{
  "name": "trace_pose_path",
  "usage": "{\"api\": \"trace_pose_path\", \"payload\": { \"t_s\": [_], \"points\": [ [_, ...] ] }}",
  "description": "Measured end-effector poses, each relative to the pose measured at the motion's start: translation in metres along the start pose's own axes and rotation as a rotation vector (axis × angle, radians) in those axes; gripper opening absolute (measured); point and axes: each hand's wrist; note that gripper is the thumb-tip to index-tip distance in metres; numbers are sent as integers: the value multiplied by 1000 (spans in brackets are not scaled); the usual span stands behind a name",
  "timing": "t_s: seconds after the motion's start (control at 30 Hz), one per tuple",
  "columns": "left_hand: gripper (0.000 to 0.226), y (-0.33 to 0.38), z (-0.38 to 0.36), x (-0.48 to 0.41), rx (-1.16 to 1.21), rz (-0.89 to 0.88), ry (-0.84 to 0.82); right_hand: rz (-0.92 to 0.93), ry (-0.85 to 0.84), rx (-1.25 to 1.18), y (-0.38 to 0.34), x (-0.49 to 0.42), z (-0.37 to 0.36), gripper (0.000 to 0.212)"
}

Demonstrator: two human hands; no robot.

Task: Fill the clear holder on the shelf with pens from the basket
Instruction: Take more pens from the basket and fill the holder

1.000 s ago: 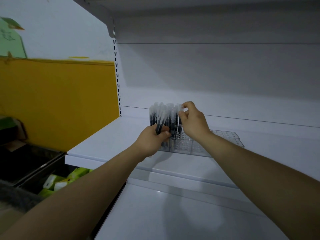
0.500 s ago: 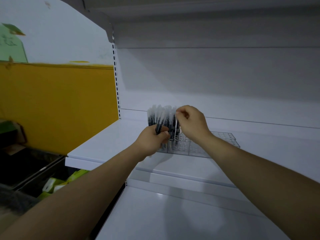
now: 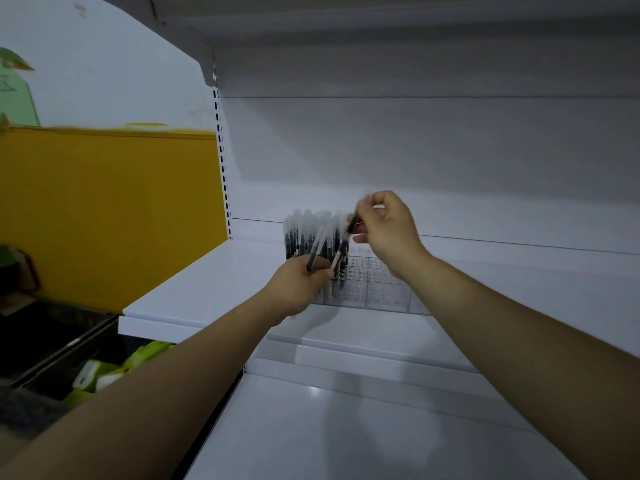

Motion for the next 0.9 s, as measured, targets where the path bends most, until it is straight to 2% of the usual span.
{"api": "trace_pose_path", "payload": {
  "t_s": [0.07, 0.2, 0.47, 0.6, 0.7, 0.8, 0.9],
  "points": [
    [19, -3, 2, 1, 5, 12, 2, 37, 70, 34, 0, -5, 4, 12],
    [29, -5, 3, 3, -5, 18, -7, 65, 71, 214, 14, -9, 0, 9],
    [30, -6, 3, 2, 0, -1, -8, 58, 4, 376, 32, -6, -14, 9],
    [15, -8, 4, 2, 1, -11, -7, 62, 3, 421, 38, -7, -18, 7],
    [24, -9, 4, 2, 9, -6, 0, 60, 18, 481, 38, -10, -18, 10],
    [23, -9, 4, 2, 8, -5, -11, -5, 0, 589, 42, -12, -19, 16],
    [24, -7, 4, 3, 5, -1, -10, 69, 88, 597, 41, -5, -18, 20]
  ]
}}
Point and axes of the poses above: each hand's wrist, its own x-axis away from the middle knuckle, its own z-axis out of the back of the hand, y = z × x, and after that the axes turned 9 degrees about -z, right-handed
